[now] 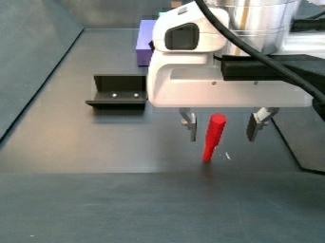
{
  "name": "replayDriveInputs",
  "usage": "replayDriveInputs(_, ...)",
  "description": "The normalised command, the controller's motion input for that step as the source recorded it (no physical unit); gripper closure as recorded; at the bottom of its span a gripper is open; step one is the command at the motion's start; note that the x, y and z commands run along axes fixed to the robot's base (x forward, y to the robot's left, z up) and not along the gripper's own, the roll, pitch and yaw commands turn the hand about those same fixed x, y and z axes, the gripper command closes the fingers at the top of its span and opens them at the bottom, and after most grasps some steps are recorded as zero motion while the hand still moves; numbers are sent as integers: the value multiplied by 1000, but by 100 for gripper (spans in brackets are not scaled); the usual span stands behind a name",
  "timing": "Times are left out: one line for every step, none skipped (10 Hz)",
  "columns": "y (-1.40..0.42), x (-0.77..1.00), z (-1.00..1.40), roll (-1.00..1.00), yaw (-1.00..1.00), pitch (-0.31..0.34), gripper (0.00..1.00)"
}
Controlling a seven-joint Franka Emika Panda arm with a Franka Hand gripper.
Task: Pick up the red object. Move up. Move to above the board. Insert the red object.
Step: Pick up the red object.
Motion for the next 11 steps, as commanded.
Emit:
replayDriveInputs(-34,0,-103,-47,-106,0,0)
replayDriveInputs(0,0,-86,-40,-91,0,0)
replayDriveInputs(0,0,0,0,0,0,0)
replayDriveInputs(0,0,0,0,0,0,100)
replayDriveInputs(0,0,0,0,0,0,100)
replayDriveInputs(0,0,0,0,0,0,100)
replayDriveInputs(0,0,0,0,0,0,100)
replayDriveInputs(0,0,0,0,0,0,100)
replayDriveInputs(0,0,0,0,0,0,100)
replayDriveInputs(0,0,0,0,0,0,100)
replayDriveInputs(0,0,0,0,0,0,100)
